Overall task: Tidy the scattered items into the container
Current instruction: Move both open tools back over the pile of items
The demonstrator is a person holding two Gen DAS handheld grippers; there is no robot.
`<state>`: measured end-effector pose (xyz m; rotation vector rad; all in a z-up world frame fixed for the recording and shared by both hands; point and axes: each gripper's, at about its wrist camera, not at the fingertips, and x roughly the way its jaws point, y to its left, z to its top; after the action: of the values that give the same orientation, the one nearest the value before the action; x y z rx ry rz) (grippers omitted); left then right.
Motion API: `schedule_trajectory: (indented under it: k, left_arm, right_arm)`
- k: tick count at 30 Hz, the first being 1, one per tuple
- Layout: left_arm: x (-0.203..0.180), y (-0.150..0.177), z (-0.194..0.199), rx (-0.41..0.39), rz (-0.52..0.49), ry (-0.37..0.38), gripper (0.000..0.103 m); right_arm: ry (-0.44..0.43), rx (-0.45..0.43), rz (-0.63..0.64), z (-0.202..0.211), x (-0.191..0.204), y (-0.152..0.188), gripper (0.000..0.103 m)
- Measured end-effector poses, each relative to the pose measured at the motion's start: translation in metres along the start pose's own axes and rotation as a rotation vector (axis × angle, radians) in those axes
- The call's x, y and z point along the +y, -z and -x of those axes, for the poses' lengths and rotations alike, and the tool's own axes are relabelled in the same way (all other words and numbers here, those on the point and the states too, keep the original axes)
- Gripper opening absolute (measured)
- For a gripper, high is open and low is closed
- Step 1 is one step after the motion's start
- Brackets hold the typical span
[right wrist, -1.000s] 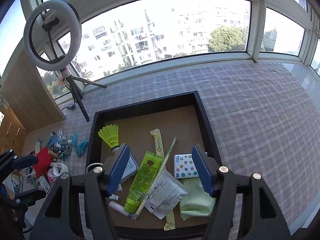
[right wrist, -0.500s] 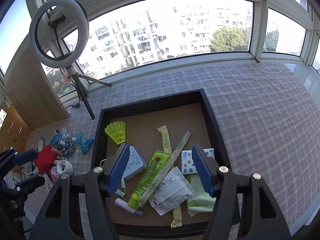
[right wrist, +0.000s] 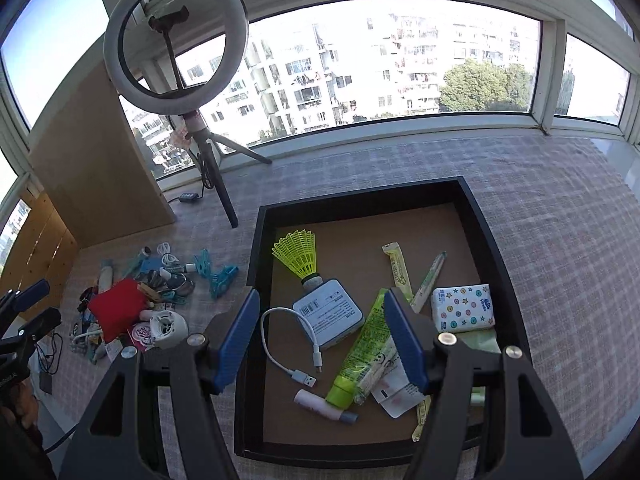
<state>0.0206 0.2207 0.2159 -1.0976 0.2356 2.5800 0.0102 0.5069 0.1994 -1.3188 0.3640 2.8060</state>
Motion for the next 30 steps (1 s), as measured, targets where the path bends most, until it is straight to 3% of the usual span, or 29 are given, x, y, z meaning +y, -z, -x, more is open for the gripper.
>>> schedule_trajectory:
  k: [3,13,21,30]
  left_arm:
    - [0.041,0.015,0.016,-0.014,0.077,-0.065,0.076]
    - [0.189,0.084,0.061,0.015,0.272,-0.286,0.076]
    - [0.256,0.145,0.057,0.088,0.358,-0.296,0.076]
    - [0.266,0.167,0.005,0.169,0.272,-0.205,0.074]
  right_arm:
    - [-0.014,-0.017,0.015,0.002,0.022,0.005,0.064]
    - [-0.075,-0.01,0.125,-0.009,0.109,0.032,0.064]
    - [-0.071,0.052,0.163,-0.055,0.164,0.058,0.064]
    - [-0.081,0.192,0.154,-0.114,0.185,0.065,0.064]
